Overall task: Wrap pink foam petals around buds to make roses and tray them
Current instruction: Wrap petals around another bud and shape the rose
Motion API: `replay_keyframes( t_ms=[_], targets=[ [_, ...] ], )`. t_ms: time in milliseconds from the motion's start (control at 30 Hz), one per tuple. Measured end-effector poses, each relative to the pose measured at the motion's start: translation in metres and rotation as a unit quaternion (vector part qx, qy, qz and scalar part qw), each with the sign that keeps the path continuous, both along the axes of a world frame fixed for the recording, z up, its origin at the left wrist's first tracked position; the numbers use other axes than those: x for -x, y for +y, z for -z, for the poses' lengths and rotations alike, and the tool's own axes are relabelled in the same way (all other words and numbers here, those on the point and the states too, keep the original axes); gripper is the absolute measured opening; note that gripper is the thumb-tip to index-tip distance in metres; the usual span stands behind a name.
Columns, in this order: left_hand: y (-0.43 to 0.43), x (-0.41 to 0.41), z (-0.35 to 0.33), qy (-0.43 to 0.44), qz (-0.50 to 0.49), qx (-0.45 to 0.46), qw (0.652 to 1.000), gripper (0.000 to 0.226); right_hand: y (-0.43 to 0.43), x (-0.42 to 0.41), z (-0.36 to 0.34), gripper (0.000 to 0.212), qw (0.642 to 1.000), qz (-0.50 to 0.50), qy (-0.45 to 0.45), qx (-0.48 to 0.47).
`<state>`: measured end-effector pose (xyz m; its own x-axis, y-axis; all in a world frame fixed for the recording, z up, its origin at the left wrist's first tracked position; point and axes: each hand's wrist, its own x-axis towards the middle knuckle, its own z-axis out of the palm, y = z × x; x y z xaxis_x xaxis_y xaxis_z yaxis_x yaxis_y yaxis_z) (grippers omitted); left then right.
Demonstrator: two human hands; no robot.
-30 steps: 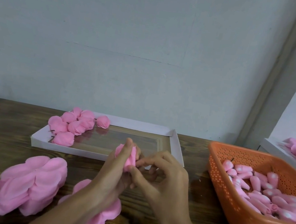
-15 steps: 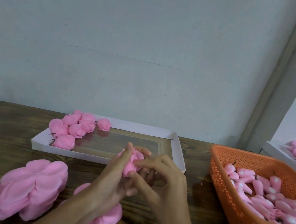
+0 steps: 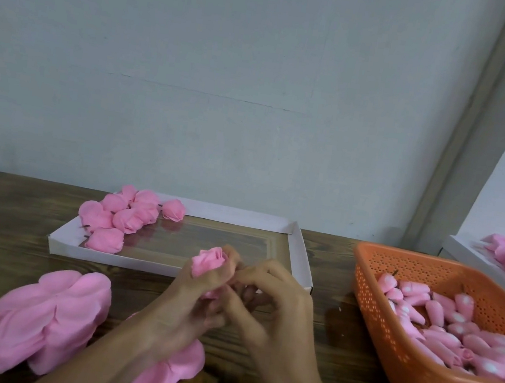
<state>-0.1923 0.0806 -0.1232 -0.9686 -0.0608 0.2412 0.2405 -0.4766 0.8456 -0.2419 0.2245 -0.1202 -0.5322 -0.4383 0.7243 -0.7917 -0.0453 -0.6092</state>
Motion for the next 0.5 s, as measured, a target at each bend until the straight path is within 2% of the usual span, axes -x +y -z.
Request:
replay_keyframes(
  t_ms=[167,367,500],
  targets=[
    [-0.0006,-0.0008,0.0013,-0.001,0.026,-0.022,0.999,0.055,0.0,-0.0026,-0.0002,0.005,1.0,0.01,-0.005,0.009],
    [-0.0013,-0.0007,0.0006,0.0,0.028,-0.002,1.0,0.056,-0.0008,-0.004,0.0015,0.011,0.997,0.056,0.042,0.015],
    [-0.0043,-0.002,0.0006,0.017,0.063,-0.006,0.998,0.048,-0.0002,-0.0013,-0.0004,0.016,0.994,0.091,0.034,0.055]
  ],
)
